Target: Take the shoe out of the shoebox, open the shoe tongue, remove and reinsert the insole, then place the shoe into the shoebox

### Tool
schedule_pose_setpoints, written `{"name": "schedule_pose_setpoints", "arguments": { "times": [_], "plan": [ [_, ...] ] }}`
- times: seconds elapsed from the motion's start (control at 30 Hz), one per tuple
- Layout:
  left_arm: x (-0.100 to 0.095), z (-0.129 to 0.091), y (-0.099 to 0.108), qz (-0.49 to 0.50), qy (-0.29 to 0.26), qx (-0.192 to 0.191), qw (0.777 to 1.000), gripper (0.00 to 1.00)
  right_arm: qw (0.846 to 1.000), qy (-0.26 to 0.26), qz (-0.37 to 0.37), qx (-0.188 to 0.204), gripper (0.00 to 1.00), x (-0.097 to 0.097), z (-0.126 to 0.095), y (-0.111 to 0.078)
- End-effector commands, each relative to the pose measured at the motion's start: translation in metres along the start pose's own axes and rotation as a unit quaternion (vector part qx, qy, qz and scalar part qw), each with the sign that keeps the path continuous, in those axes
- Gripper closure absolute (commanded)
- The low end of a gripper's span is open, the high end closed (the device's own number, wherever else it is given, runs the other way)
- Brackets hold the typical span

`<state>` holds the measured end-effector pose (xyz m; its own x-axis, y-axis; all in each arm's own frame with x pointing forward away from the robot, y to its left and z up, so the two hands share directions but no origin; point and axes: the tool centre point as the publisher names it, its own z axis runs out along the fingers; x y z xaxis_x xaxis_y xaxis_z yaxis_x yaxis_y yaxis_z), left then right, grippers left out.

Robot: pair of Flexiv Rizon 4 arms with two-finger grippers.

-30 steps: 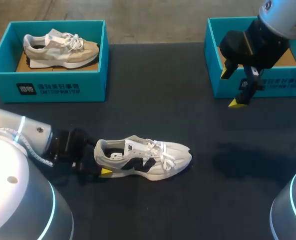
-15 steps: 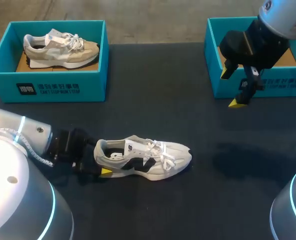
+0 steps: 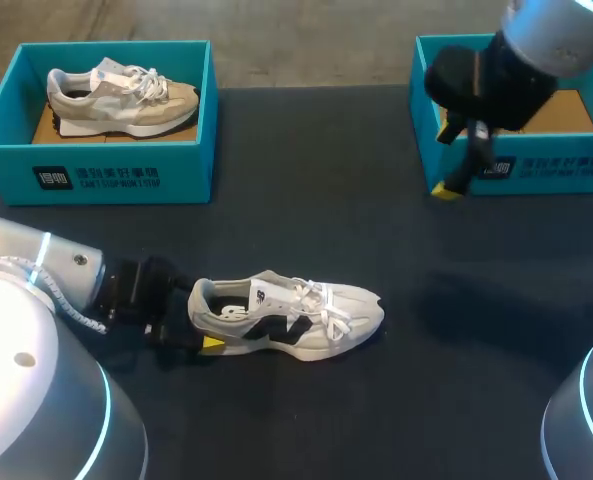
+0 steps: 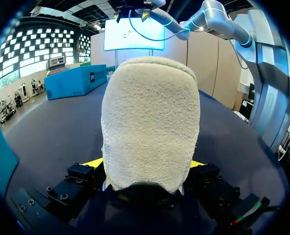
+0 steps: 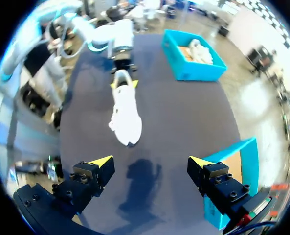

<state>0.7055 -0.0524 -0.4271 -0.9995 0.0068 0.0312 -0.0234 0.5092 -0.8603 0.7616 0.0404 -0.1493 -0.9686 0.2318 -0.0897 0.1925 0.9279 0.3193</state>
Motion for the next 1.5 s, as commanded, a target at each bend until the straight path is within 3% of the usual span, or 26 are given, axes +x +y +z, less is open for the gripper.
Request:
{"name": "schedule_pose_setpoints", "arguments": {
  "times": [0.03,0.17,0.37,0.57,1.5],
  "plan": [
    [-0.005,0.002,0.004,0.0,0.0,-0.002,1.0,1.0,0.995,-0.016,0.092,0.02,0.0,-0.012,0.013,0.042],
    [-0.005,0.002,0.004,0.0,0.0,-0.002,1.0,1.0,0.977,-0.032,0.212,0.021,0.0,-0.012,0.02,0.048],
    [-0.005,0.002,0.004,0.0,0.0,-0.002,1.0,1.0,0.952,-0.049,0.302,0.018,0.0,-0.001,0.029,0.061],
    [-0.005,0.002,0.004,0.0,0.0,-0.002,1.0,1.0,0.918,-0.066,0.391,0.008,0.0,0.016,0.039,0.087],
    [-0.005,0.002,0.004,0.0,0.0,-0.002,1.0,1.0,0.918,-0.063,0.392,-0.002,0.0,0.017,0.041,0.09]
  ]
}}
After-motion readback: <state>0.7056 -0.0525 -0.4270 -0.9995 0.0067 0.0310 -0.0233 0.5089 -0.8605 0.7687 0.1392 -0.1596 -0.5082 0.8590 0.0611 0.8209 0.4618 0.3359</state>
